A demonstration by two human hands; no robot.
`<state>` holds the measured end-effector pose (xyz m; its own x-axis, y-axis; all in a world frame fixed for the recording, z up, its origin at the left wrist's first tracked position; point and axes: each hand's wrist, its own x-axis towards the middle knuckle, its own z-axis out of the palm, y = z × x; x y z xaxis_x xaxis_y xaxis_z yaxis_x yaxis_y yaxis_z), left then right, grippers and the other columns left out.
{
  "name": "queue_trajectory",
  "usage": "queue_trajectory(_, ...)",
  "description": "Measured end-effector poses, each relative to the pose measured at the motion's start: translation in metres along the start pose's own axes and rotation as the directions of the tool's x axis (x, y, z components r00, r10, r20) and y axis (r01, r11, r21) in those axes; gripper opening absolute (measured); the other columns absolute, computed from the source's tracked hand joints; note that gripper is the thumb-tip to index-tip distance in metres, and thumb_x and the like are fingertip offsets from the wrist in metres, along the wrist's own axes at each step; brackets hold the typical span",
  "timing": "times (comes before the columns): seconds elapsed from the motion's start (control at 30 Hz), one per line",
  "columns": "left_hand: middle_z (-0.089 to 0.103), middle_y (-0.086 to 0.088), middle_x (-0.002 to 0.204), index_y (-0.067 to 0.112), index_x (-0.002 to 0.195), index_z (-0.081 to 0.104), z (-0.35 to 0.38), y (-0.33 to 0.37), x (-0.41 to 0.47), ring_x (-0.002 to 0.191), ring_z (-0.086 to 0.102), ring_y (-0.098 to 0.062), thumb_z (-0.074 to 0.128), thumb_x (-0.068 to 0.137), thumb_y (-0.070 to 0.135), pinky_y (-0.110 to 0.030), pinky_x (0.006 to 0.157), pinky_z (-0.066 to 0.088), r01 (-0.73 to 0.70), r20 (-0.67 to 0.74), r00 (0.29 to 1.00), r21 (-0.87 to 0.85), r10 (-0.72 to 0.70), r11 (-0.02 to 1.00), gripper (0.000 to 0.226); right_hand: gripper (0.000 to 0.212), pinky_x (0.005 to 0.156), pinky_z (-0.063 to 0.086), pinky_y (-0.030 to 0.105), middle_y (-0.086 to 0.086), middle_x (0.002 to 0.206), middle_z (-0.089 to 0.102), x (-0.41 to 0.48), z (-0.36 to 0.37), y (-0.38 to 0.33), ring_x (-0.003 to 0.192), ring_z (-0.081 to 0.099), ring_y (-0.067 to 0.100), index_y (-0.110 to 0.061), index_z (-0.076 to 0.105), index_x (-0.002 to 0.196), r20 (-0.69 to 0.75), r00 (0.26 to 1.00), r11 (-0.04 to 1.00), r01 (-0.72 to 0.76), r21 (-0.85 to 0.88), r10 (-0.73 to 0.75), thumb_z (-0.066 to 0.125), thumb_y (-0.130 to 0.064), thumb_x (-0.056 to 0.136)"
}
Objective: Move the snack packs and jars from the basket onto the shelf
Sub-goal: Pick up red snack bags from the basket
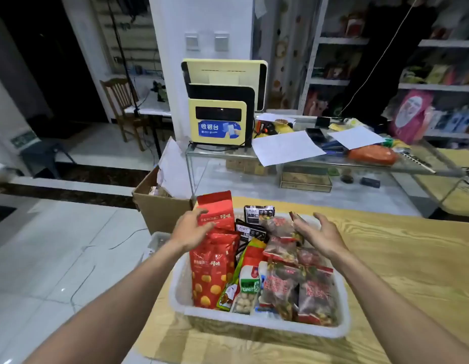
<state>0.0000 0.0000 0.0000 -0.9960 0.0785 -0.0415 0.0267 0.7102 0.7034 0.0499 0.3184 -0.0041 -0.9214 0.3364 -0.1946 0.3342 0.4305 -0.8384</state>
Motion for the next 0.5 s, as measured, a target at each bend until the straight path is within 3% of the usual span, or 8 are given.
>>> queue_trajectory(0.1,0.059,-0.008,0.13,0.022,0.129,0.058,0.005,-0.039,0.011,0.122,0.054,-0.027,0.069,0.083,0.037,-0.037,0.098,0.045,0.099,0.003,0.995,0.01,-0.099,0.995,0.05,0.098,0.111,0.035,0.052,0.012,0.156,0.032,0.01,0.003,0.026,0.138,0.038,0.035,-0.018,0.026,0.153,-0.046,0.992,0.992,-0.122,-0.034,0.12,0.067,-0.064,0.077)
queue_trajectory(0.23,0.052,-0.014,0.138,0.021,0.137,0.049,0.022,-0.085,0.033,0.125,0.05,-0.033,0.066,0.075,0.056,-0.048,0.1,0.045,0.265,0.065,0.962,0.019,-0.266,0.964,0.073,0.12,0.11,0.036,0.054,0.014,0.156,0.031,0.029,0.011,0.069,0.139,0.035,0.037,-0.02,0.023,0.153,-0.078,0.961,0.963,-0.268,-0.017,0.266,0.063,-0.082,0.058)
queue_trajectory(0.33,0.047,-0.012,0.144,0.023,0.143,0.04,0.04,-0.104,0.043,0.129,0.048,-0.032,0.062,0.058,0.078,-0.05,0.102,0.044,0.316,0.134,0.942,-0.038,-0.309,0.948,0.104,0.111,0.111,0.036,0.051,0.012,0.157,0.03,0.036,0.014,0.084,0.14,0.035,0.035,-0.018,0.019,0.154,-0.065,0.952,0.954,-0.301,-0.004,0.3,0.067,-0.071,0.07)
queue_trajectory(0.5,0.049,-0.004,0.142,0.031,0.148,0.029,0.056,-0.113,0.048,0.122,0.055,-0.029,0.067,0.063,0.074,-0.05,0.1,0.047,0.328,0.203,0.933,-0.127,-0.299,0.936,0.102,0.102,0.106,0.041,0.044,0.015,0.153,0.036,0.039,0.014,0.103,0.134,0.043,0.037,-0.025,0.019,0.154,-0.067,0.949,0.943,-0.314,-0.11,0.308,0.068,-0.066,0.075)
